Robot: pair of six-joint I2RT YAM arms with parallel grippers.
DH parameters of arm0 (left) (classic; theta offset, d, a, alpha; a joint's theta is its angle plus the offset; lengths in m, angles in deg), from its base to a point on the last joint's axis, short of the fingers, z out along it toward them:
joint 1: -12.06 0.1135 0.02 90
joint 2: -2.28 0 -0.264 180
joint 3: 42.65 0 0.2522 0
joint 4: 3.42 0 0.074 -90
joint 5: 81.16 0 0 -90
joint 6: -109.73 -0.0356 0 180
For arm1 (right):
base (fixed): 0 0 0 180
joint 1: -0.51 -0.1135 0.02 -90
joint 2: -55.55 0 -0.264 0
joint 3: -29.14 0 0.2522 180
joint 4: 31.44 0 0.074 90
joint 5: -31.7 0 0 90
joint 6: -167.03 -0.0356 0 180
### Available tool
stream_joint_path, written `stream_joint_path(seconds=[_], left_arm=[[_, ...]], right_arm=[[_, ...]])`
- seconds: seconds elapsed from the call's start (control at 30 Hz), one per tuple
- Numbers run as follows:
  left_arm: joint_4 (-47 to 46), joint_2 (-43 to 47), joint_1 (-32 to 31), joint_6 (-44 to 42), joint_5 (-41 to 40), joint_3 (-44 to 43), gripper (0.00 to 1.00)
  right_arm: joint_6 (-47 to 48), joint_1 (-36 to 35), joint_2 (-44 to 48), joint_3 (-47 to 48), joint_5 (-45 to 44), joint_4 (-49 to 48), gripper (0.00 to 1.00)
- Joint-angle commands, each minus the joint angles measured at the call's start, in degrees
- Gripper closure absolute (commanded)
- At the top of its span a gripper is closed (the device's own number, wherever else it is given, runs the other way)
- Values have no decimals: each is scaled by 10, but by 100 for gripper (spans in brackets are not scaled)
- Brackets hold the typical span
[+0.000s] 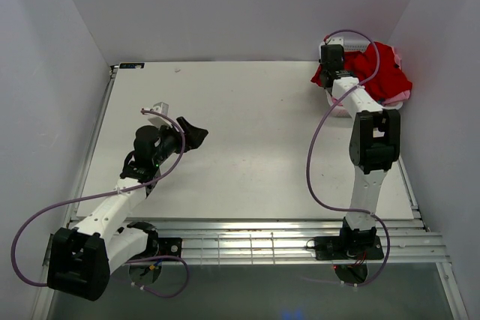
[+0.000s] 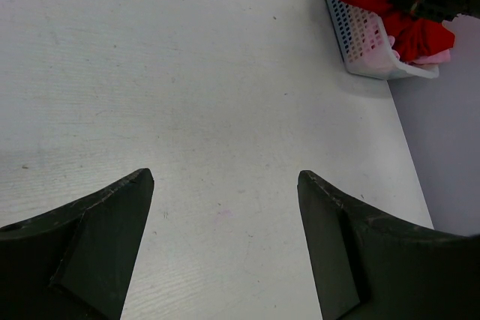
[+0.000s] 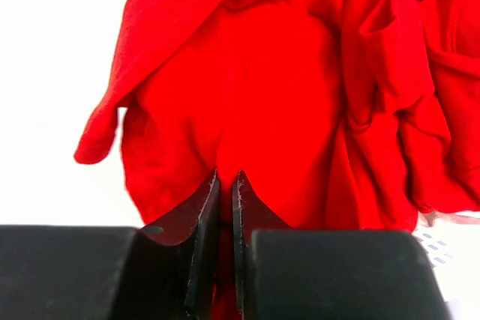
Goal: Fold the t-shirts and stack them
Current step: Grab the tshirt from the pile, then move the tshirt to the center of the board
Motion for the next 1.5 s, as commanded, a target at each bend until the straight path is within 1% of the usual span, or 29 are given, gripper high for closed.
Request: stream_joint_path(seconds=[0.0,0.03,0.1,0.13,0.27,0.3,0.37,0.4,0.47,0.5,0.53,0.63,0.7,0.83,0.93,1.07,1.1,1.17,1.2,1.27,1.3,1.37,1.4,1.43,1.47], left_arm=[[-9,14,0,3,6,10,12],[-11,19,0,4,6,13,12],[-10,23,0,4,3,17,12],[-11,25,0,4,2,18,12],[-11,20,0,13,5,22,12],[-11,19,0,15,6,23,12],[-13,19,0,18,9,25,12],[-14,20,0,20,10,29,12],[-14,21,-1,20,11,32,12],[-13,23,0,20,12,33,12],[-13,24,0,20,12,37,12],[-14,33,0,20,13,40,12],[-13,37,0,20,11,44,12],[-12,49,0,26,2,48,12],[-13,52,0,32,2,51,12],[-11,62,0,39,7,56,12],[-11,63,0,42,6,60,12],[-10,66,0,47,8,61,14],[-9,66,0,54,10,60,14],[6,65,0,57,13,54,15],[20,69,0,61,6,48,15],[60,79,0,54,-30,29,15],[75,97,-1,49,-47,22,15],[104,108,0,34,-86,6,15],[113,117,0,27,-107,-4,15]], right_arm=[[-13,0,55,39,48,39,90],[-20,-3,66,44,83,45,91],[-20,-12,104,50,117,50,91],[-20,-24,116,57,150,53,91],[-45,-69,158,130,221,86,90],[-48,-91,167,167,236,100,89],[-50,-114,173,206,244,115,88],[-56,-130,179,237,266,121,87],[-79,-137,187,256,313,119,86],[-110,-137,197,261,343,113,86],[-125,-137,204,258,392,89,85],[-175,-138,232,242,453,42,84],[-196,-137,248,233,477,22,84],[-262,-138,250,231,561,-25,83],[-273,-140,243,223,571,-30,83],[-261,-149,268,123,569,-36,83],[-255,-160,276,64,562,-39,83],[-240,-175,299,2,527,-40,84],[-225,-197,307,-60,513,-43,84],[-212,-223,326,-119,468,-41,84],[-201,-254,331,-170,433,-38,84],[-194,-289,342,-220,398,-37,84],[-190,-330,344,-243,382,-38,84],[-185,-352,345,-276,349,-36,84],[-183,-375,343,-289,335,-33,84]])
